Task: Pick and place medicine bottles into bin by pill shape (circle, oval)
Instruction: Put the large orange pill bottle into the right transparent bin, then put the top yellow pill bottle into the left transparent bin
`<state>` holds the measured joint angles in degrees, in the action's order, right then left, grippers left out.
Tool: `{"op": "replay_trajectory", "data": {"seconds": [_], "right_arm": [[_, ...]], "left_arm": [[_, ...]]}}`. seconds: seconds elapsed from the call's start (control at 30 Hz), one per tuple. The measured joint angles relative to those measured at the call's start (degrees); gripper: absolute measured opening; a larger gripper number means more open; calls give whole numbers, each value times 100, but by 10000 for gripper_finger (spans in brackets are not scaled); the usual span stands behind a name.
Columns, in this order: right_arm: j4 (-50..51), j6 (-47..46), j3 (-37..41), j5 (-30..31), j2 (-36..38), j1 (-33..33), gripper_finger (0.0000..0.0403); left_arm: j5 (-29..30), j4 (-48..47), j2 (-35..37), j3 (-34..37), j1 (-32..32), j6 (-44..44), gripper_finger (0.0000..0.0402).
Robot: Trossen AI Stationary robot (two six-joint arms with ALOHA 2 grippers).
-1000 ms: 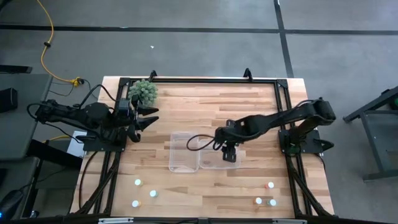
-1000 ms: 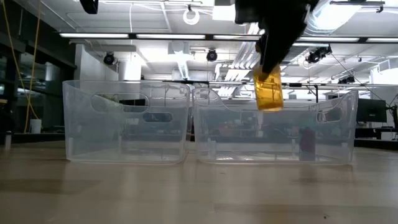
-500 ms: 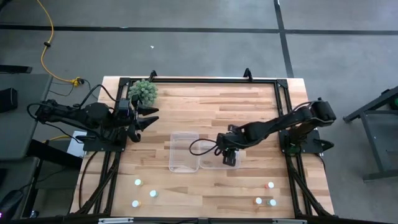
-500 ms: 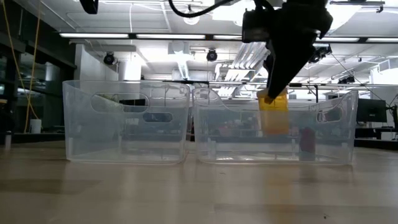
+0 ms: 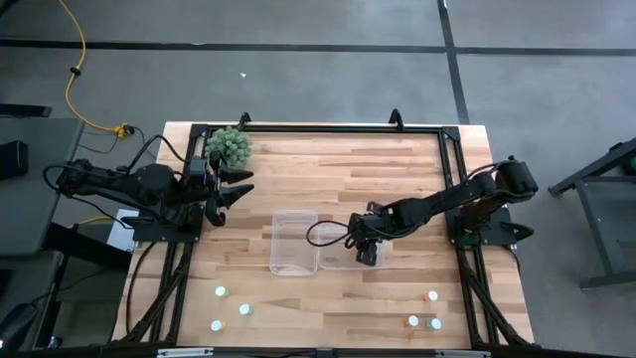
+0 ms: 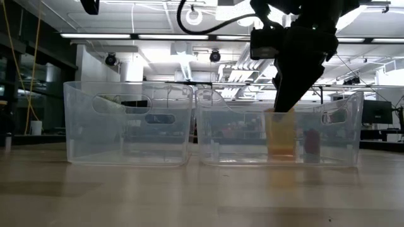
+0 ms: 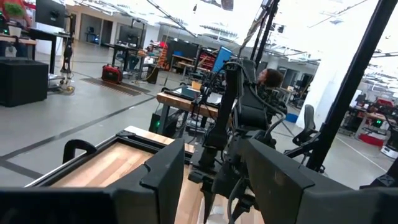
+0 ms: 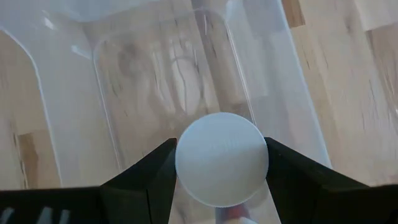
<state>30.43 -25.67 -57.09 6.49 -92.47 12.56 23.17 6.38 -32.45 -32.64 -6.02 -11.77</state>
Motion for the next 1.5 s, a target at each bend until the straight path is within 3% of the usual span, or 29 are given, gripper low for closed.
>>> {"op": "replay_trajectory", "data": {"seconds": [0.33, 0.57, 0.8, 1.07, 1.23, 1.37, 1.5], "right_arm": [[-122, 14, 25, -10, 1, 0, 204], [-132, 169, -107, -52, -4, -2, 256], [534, 521, -615, -94, 46, -99, 293], [571, 586, -420, 319, 1178, -90, 293], [-582, -115, 712, 853, 2404, 8, 293], [-2266, -557, 1939, 1269, 3270, 122, 293], [-4091, -401, 2758, 1317, 3742, 138, 293]], "left_arm": [[45, 1, 0, 0, 0, 0, 161], [45, 1, 0, 0, 0, 0, 161], [45, -4, 0, 0, 0, 0, 161], [45, -18, 0, 0, 0, 0, 161], [43, -99, 0, -2, 0, 235, 161], [8, -100, -16, -2, -2, 644, 161], [16, -102, -17, -2, -2, 750, 161]]}}
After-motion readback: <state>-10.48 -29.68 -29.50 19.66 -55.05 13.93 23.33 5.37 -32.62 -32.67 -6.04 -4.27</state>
